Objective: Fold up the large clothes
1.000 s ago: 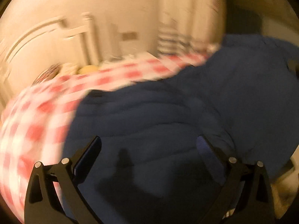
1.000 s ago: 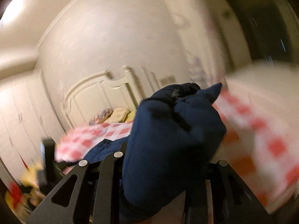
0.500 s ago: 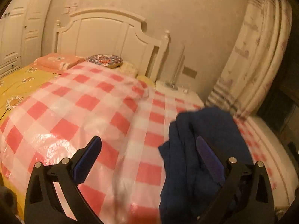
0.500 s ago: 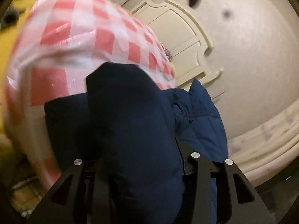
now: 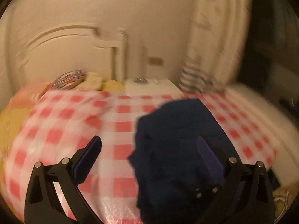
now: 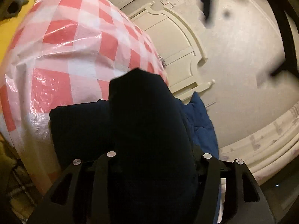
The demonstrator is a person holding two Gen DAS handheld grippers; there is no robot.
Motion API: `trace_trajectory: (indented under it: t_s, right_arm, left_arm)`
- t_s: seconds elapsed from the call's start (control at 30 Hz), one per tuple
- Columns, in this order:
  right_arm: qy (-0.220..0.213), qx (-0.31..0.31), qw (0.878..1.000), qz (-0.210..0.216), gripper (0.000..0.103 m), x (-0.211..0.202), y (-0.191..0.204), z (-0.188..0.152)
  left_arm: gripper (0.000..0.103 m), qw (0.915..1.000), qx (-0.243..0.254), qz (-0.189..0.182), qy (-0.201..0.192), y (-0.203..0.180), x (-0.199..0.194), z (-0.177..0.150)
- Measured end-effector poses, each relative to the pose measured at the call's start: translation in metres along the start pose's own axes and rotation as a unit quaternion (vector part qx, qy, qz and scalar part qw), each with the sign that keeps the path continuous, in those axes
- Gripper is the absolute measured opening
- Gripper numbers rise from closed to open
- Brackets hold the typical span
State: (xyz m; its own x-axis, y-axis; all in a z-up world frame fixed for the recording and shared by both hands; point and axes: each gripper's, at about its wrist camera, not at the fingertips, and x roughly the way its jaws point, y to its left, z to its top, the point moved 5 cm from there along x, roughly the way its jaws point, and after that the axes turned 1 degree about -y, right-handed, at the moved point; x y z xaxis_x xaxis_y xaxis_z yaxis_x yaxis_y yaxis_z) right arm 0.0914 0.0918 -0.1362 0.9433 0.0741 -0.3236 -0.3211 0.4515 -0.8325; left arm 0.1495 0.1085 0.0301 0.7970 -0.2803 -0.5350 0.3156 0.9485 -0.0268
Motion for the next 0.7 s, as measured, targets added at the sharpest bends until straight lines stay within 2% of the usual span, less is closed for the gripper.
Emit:
trace_trajectory:
  t_s: [0.1,0.13,0.17,0.23,0.27,0.3,0.33,0.37,0.43,0.5,0.6,0.63,0.67,0.7]
  right_arm:
    - [-0.014,0.007,0.999,0.040,0.068,-0.015,-0.008,-0.003]
    - [-0.030,0.018,0.997,0.073,0.083,-0.027,-0.012,-0.004]
    - [-0.049,0.034,0.992,0.113,0.088,-0.042,-0.016,-0.006]
    - [-0.082,0.078,0.977,0.182,0.086,-0.071,-0.030,-0.011]
    - [-0.090,0.102,0.971,0.198,0.078,-0.080,-0.040,-0.017]
    - [-0.097,0.134,0.962,0.219,0.073,-0.088,-0.055,-0.025]
    - [-0.102,0.178,0.948,0.244,0.067,-0.094,-0.074,-0.036]
    - [-0.105,0.212,0.938,0.252,0.066,-0.097,-0.090,-0.046]
    - [-0.103,0.298,0.917,0.245,0.066,-0.093,-0.132,-0.074]
    - [-0.080,0.356,0.901,0.237,0.066,-0.078,-0.156,-0.099]
    - [-0.048,0.403,0.880,0.246,0.066,-0.052,-0.161,-0.124]
    - [-0.024,0.390,0.882,0.265,0.067,-0.039,-0.145,-0.125]
    - [-0.008,0.372,0.888,0.270,0.070,-0.028,-0.129,-0.123]
    - [-0.019,0.347,0.903,0.252,0.075,-0.028,-0.116,-0.121]
  left_arm:
    - [0.101,0.9971,0.058,-0.019,0.045,-0.045,0.039,0.013]
    - [0.101,0.9958,0.066,-0.027,0.059,-0.051,0.051,0.015]
    - [0.101,0.9940,0.073,-0.034,0.074,-0.057,0.066,0.016]
    - [0.101,0.9916,0.082,-0.022,0.098,-0.060,0.095,0.015]
    - [0.101,0.9909,0.085,-0.012,0.103,-0.058,0.104,0.013]
    - [0.101,0.9895,0.089,0.007,0.113,-0.056,0.118,0.009]
    - [0.101,0.9880,0.091,0.025,0.122,-0.051,0.129,0.003]
    - [0.101,0.9874,0.085,0.036,0.128,-0.044,0.138,-0.004]
    - [0.101,0.9909,0.050,0.013,0.125,-0.032,0.141,-0.017]
    - [0.101,0.9937,0.010,0.001,0.112,-0.016,0.141,-0.028]
    - [0.101,0.9964,-0.033,-0.001,0.078,0.001,0.134,-0.046]
    - [0.101,0.9969,-0.041,0.000,0.067,0.005,0.133,-0.052]
    - [0.101,0.9974,-0.046,0.000,0.055,0.007,0.131,-0.057]
    - [0.101,0.9977,-0.045,0.005,0.049,0.009,0.130,-0.058]
